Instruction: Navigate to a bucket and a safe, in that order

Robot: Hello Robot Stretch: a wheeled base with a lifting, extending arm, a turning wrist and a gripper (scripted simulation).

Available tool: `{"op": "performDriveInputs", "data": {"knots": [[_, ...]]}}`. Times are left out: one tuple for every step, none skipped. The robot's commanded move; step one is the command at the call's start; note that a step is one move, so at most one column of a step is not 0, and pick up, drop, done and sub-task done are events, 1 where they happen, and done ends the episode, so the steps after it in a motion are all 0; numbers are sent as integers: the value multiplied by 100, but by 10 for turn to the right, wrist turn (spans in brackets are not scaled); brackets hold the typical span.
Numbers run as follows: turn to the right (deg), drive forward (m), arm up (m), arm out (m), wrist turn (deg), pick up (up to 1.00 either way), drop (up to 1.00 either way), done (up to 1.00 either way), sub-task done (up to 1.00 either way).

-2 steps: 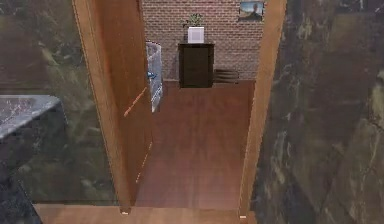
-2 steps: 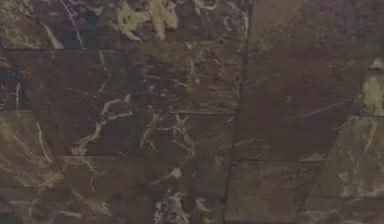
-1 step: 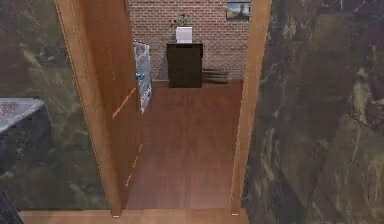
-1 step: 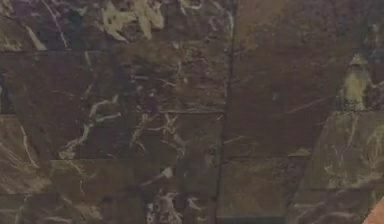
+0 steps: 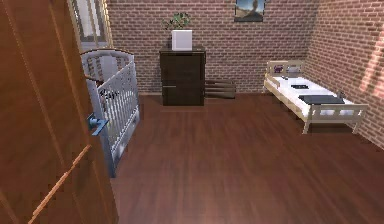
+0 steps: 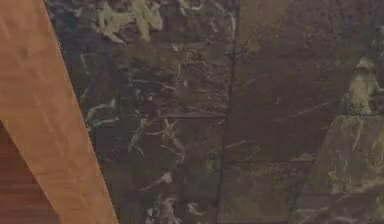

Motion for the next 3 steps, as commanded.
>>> {"op": "performDriveInputs", "data": {"knots": [[0,10,0,0,0,0,0,0,0],[0,15,0,0,0,0,0,0,0],[0,100,0,0,0,0,0,0,0]]}}
